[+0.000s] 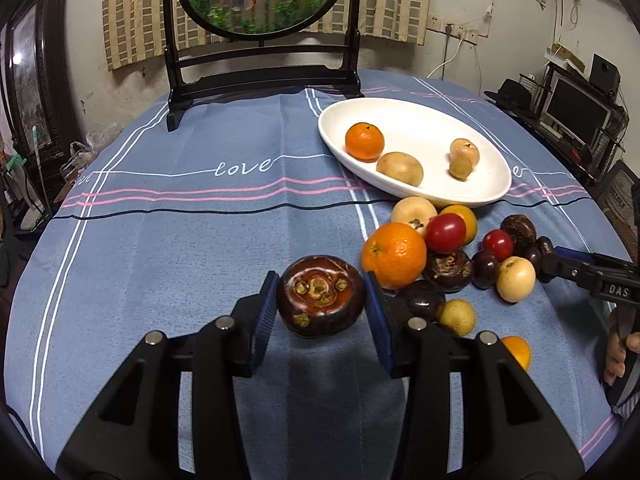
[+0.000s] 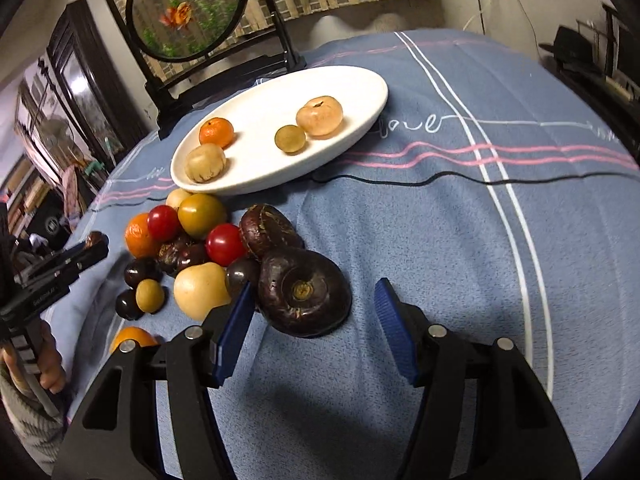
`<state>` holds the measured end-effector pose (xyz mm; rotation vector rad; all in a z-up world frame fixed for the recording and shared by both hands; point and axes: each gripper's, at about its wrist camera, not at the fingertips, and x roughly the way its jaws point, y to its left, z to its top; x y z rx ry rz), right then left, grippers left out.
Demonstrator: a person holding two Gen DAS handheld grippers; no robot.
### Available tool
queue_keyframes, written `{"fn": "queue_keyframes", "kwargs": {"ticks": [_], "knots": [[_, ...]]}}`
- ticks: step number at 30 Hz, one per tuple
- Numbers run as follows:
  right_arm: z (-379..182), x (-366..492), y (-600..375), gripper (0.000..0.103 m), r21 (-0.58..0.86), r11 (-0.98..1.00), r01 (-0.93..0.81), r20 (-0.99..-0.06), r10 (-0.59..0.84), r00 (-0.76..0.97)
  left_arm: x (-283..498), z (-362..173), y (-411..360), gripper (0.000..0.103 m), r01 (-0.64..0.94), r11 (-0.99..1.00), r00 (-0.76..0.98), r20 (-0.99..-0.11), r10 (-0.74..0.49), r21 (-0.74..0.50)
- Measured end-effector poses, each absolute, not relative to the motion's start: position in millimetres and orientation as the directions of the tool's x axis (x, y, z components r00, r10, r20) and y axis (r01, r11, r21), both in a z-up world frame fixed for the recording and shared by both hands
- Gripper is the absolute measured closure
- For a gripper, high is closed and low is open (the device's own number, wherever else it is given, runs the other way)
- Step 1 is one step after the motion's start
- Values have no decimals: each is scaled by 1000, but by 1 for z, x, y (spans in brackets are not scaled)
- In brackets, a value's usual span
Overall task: Organize fruits
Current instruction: 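Grasp a dark mangosteen with the left tool while the right tool grasps another mangosteen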
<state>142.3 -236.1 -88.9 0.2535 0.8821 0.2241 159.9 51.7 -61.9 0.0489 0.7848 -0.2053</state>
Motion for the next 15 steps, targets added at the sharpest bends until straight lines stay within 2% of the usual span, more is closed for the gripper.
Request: {"fn": "queue_keyframes", "kwargs": {"ticks": [4, 12, 15], "knots": [[-88, 141, -235, 50, 316, 944, -98, -721, 306, 621, 159, -63, 50, 59, 207, 978, 684, -710, -167, -31], [-88, 147, -227, 51, 277, 955, -103, -719, 277, 637, 161, -65, 49, 59, 206, 978, 676, -719, -162, -26], [-88, 146, -226, 55, 275, 955, -106, -718, 278, 638, 162, -66, 49, 59, 200, 979, 673, -723, -157, -26]]}}
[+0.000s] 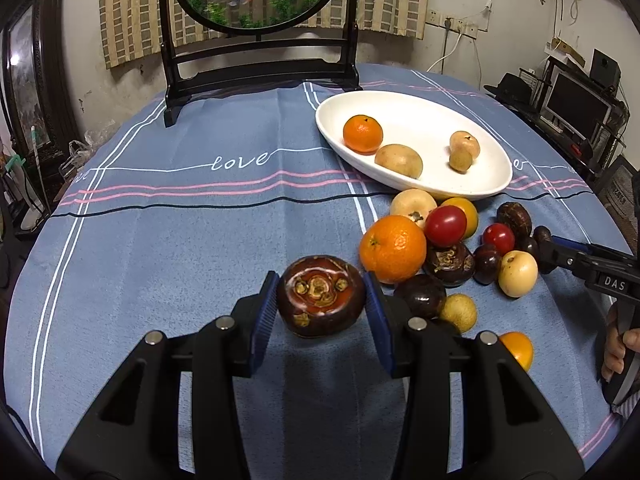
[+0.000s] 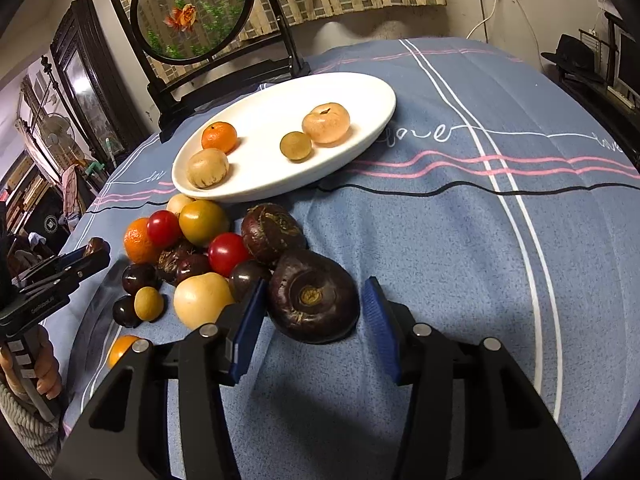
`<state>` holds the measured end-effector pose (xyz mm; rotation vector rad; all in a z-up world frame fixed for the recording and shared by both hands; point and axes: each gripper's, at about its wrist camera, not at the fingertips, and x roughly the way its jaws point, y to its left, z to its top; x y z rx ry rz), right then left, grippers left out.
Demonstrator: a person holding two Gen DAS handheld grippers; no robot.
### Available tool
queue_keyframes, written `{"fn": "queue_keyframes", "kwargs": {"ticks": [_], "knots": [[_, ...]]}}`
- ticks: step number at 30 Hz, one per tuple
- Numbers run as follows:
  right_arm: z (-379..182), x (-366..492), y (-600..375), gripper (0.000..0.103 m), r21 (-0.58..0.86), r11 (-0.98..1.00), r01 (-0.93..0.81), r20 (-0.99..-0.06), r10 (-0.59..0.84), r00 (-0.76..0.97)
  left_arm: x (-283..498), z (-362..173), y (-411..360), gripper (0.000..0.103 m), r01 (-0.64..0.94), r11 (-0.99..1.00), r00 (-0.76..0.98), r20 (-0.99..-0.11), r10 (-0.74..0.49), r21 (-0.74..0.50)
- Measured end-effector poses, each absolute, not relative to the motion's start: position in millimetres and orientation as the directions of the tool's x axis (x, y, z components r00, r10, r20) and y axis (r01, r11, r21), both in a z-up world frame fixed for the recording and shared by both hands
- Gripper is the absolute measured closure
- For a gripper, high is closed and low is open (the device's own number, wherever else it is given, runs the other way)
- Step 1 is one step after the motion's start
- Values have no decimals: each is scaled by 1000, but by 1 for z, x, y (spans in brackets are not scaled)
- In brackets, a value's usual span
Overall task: Organize fruits
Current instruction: 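Grasp a dark mangosteen with the left tool while the right tool grasps another mangosteen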
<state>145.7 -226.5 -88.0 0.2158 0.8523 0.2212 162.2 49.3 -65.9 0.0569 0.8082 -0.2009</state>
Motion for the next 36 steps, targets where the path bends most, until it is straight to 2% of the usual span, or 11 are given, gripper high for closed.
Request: {"fn": "queue_keyframes", "kwargs": {"ticks": [7, 14, 19, 22, 24, 27, 29, 31, 36], "knots": [[-86, 140, -220, 56, 204, 969, -139, -727, 245, 641, 164, -68, 52, 59, 194, 980, 664, -730, -161, -40], [-88, 142, -223, 55, 233, 962, -144, -724, 270, 634, 165, -69, 51, 59, 198, 980, 660, -734, -159, -34], [-82, 124, -211, 56, 147, 972, -184, -731, 232, 641, 164, -68, 52, 59, 195, 980, 660, -733, -165, -46], [-82, 124, -212, 56, 155, 969, -193, -733, 244, 635, 164, -69, 51, 59, 202, 978, 655, -737, -167, -42], [-92, 133, -209, 53, 159, 966, -202, -769, 250, 588, 164, -69, 49, 59, 207, 978, 655, -737, -167, -38], [-93, 137, -205, 52, 133, 968, -214, -766, 237, 598, 164, -69, 49, 59, 207, 978, 655, -737, -167, -37], [-93, 137, -209, 56, 146, 968, -204, -760, 242, 603, 165, -69, 50, 59, 202, 979, 655, -737, -164, -39], [-93, 137, -212, 56, 172, 965, -200, -756, 259, 602, 164, -69, 50, 59, 198, 979, 655, -738, -165, -42], [-93, 139, -211, 51, 186, 960, -208, -755, 275, 595, 164, -70, 49, 59, 206, 978, 655, -737, -166, -38]]}}
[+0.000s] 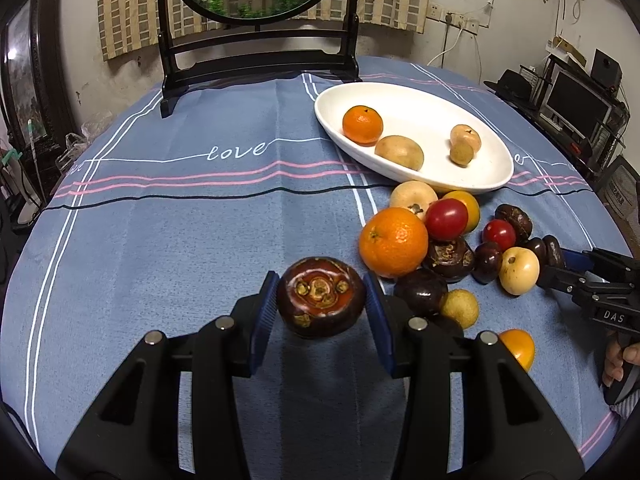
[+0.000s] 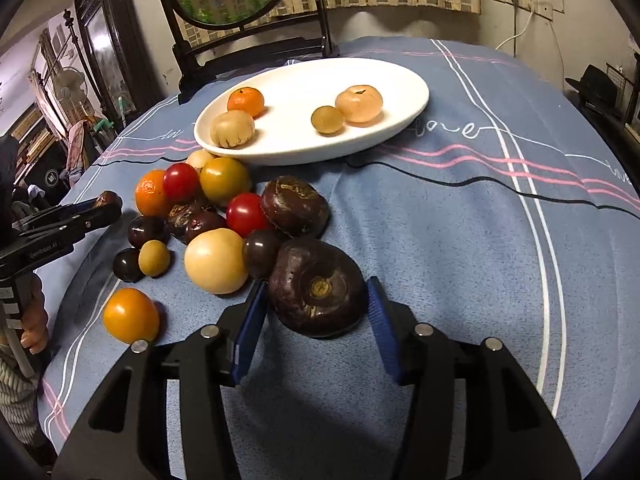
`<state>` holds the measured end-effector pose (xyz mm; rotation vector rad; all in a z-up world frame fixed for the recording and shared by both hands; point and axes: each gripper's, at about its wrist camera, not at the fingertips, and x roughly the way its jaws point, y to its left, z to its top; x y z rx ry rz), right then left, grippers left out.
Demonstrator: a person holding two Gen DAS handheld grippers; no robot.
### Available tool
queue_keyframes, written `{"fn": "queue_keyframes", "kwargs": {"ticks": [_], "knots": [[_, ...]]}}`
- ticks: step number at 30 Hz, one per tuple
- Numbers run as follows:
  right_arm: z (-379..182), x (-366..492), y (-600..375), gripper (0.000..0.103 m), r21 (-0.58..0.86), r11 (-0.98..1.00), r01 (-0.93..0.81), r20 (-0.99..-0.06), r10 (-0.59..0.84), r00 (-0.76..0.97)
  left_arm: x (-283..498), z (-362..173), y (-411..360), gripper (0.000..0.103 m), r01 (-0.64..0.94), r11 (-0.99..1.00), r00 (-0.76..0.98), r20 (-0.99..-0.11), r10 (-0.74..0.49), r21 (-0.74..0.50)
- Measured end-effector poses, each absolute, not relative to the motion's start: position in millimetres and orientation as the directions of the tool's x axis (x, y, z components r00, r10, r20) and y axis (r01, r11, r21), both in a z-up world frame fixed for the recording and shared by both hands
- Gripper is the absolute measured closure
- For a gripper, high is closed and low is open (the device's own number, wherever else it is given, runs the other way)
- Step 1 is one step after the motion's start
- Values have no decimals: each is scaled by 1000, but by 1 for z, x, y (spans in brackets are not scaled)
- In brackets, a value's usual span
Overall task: Organize fruits
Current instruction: 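Grasp a dark mangosteen with the left tool while the right tool grasps another mangosteen, then lower both mangosteens onto the plate and open both tools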
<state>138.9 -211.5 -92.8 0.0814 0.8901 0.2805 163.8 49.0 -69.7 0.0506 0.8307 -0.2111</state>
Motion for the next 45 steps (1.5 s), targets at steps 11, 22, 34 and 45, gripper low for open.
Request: {"fn": "queue_keyframes", "kwargs": {"ticks": [11, 22, 34, 45], "knots": [[-91, 134, -218, 58, 202, 963, -177, -746, 268, 610, 165, -76, 56, 63, 186, 981, 630, -758, -166, -60], [-91, 133, -218, 58, 200, 964, -178, -748, 267, 607, 158, -90, 53, 59, 201, 978, 589, -792, -158, -45], [-79, 128, -228, 58, 225, 962, -153, -701, 269, 661, 159, -72, 54, 60, 194, 979, 637, -749, -180, -71], [19, 191, -229, 58, 191, 967, -168, -572, 249, 782, 248, 12, 5, 60, 202, 979, 733, -659, -170, -28]]}}
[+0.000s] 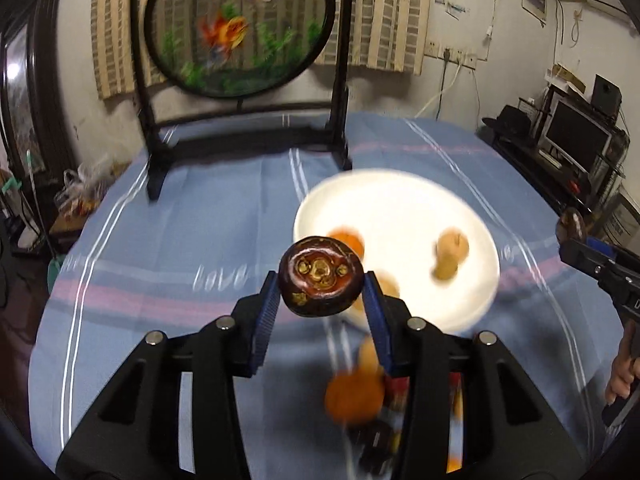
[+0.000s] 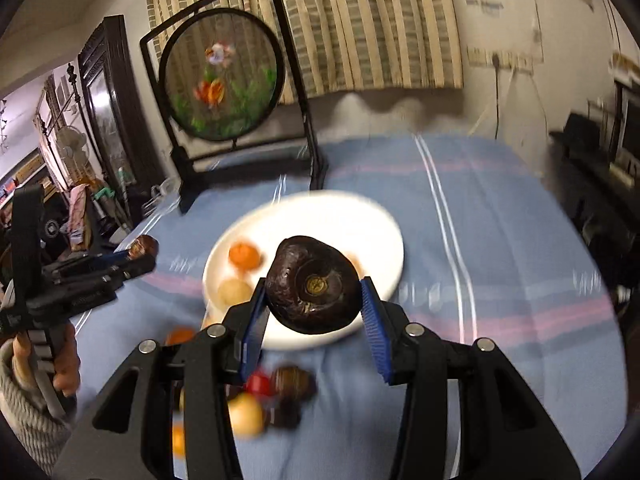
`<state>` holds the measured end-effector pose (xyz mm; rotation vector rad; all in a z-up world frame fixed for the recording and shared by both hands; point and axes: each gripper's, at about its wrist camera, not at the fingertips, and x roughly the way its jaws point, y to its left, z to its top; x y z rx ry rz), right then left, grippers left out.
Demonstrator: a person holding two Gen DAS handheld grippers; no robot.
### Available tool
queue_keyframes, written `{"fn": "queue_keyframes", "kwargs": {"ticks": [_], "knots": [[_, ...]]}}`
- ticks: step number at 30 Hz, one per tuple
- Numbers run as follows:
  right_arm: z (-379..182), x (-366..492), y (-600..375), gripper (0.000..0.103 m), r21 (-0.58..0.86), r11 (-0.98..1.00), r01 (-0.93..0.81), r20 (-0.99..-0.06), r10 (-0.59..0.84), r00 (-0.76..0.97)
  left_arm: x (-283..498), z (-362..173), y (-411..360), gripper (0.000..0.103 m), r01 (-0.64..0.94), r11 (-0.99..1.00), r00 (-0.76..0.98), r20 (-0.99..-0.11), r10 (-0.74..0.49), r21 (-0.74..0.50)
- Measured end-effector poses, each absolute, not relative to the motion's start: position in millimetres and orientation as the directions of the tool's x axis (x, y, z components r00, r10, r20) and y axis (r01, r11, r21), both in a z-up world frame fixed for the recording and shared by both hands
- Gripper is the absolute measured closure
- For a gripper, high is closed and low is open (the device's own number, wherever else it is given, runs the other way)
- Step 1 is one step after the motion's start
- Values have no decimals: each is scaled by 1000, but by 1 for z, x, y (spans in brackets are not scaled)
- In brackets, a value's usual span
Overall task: Organize fruits
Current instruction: 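Lower both mangosteens onto the plate and open both tools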
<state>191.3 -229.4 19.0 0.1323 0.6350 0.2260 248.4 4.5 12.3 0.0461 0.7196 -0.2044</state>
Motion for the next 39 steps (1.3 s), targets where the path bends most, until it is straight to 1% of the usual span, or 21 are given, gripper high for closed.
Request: {"fn": "queue_keyframes", "kwargs": {"ticks": [4, 9, 14, 16, 21, 23, 24, 25, 29, 30, 32, 33, 34, 36, 39], "knots": [[10, 245, -218, 58, 159, 977, -139, -573, 206, 793, 293, 9, -23, 60, 206, 978, 737, -654, -173, -26], [-27, 309, -211, 58, 154, 979, -134, -643, 202, 739, 351, -13, -40, 60, 198, 980, 701, -694, -165, -32], [-50, 338, -211, 58, 121, 983, -137, -702, 183, 688, 377, -32, -44, 60, 193, 980, 662, -731, -167, -49], [-57, 343, -210, 58, 112, 983, -145, -730, 180, 659, 382, -42, -47, 60, 212, 976, 627, -759, -177, -53], [-68, 349, -205, 55, 98, 982, -159, -758, 177, 628, 389, -59, -46, 59, 210, 975, 577, -796, -183, -72], [-67, 349, -205, 53, 86, 983, -160, -755, 169, 634, 392, -62, -43, 56, 207, 974, 562, -804, -195, -92], [-67, 349, -206, 53, 86, 983, -159, -755, 169, 634, 392, -62, -41, 52, 202, 975, 564, -802, -196, -96], [-66, 348, -207, 52, 87, 984, -157, -753, 168, 636, 392, -62, -40, 50, 198, 976, 568, -800, -192, -94], [-47, 339, -209, 52, 107, 983, -151, -708, 182, 682, 385, -47, -35, 50, 176, 981, 598, -782, -175, -85], [-39, 334, -208, 51, 118, 981, -152, -690, 191, 698, 382, -43, -34, 49, 174, 981, 605, -777, -174, -85], [-17, 320, -208, 39, 147, 976, -160, -645, 217, 733, 367, -26, -28, 40, 171, 983, 640, -751, -163, -67], [-7, 310, -208, 39, 159, 973, -167, -623, 230, 747, 358, -20, -25, 34, 169, 984, 656, -738, -158, -60], [1, 300, -208, 39, 171, 969, -176, -606, 245, 757, 346, -13, -20, 32, 166, 984, 674, -722, -157, -59], [13, 277, -207, 39, 206, 958, -201, -578, 285, 765, 323, -9, -7, 32, 150, 987, 684, -715, -149, -62], [17, 247, -205, 38, 245, 944, -220, -573, 324, 753, 294, -10, 12, 32, 123, 990, 688, -712, -139, -74]]}}
